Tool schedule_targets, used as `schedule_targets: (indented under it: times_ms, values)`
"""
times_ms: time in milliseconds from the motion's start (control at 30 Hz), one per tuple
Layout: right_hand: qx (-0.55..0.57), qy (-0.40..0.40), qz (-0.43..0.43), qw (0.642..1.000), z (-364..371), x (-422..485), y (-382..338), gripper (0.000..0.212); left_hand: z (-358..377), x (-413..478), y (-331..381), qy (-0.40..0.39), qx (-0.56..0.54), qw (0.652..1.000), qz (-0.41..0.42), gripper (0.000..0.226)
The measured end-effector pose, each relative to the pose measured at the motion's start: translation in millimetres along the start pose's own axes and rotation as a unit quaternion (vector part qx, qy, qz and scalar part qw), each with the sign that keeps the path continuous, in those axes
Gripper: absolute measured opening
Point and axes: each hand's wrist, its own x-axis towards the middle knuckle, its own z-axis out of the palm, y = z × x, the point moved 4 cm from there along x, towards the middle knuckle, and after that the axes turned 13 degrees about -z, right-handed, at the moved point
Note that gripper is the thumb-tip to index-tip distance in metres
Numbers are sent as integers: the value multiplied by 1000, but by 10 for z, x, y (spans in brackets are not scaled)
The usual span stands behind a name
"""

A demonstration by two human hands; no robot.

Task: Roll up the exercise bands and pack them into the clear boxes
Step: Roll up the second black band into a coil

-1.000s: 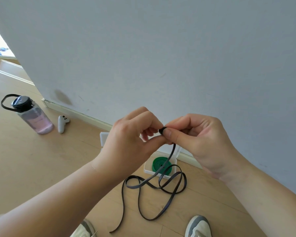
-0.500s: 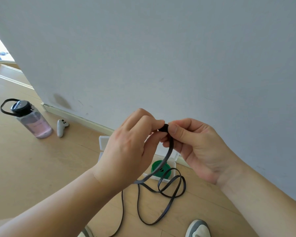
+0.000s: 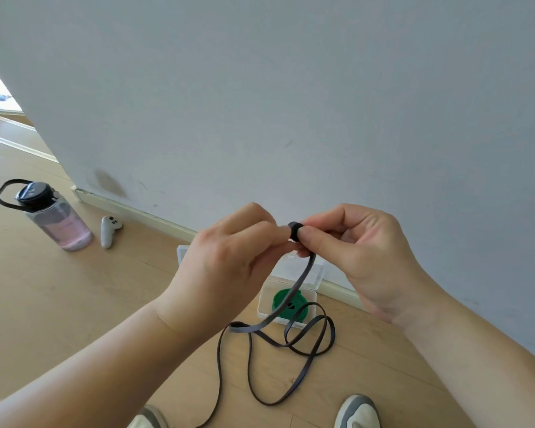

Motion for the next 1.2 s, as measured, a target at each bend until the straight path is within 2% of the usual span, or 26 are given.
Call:
schedule_targets:
  times_ms: [67,133,200,300,367,533,667,800,867,933,1033,1100,1200]
  values:
    - [-52,-24,-2,998,-37,22,-22,7,4,-1,-41,-25,-17,999,-17,13]
    - [-89,-51,-9,995,-31,19,-46,7,38,-10,-51,-55,-34,997,-30,31]
    - [-82,-48,-21,995,-8,11,-48,8,80,-21,-21,-67,-44,997,-15,31]
    - [42,21,2,999,5,-1,14,14,80,4,-4,-26,-25,999,-12,24]
    - [108,41,26,993,32,-6,59,21,60,21,-2,-5,-7,1000,-13,20]
    - [98,32,21,994,38,-2,84,30,50,11,15,32,15,999,-3,23]
    - [92,31,1,995,47,-16,79,19,34,27,8,50,28,998,2,19]
    - [-25,10,-45,999,23,-11,24,9,58,26,-35,14,-12,999,-44,25]
    - [-100,2,-81,992,-44,24,-14,11,69,24,-44,-27,-57,995,-78,17]
    - [-164,-30,-122,978,-71,44,-56,15,61,20,-61,-49,-105,984,-132,10]
    - [-252,-88,-190,945,-3,23,-94,17,47,13,-22,-61,-117,972,-195,20]
    - [-283,-92,-227,927,27,20,-101,17,42,4,17,-66,-125,969,-203,24]
    - [-289,-74,-259,919,31,19,-128,18,0,14,24,-52,-163,961,-216,18]
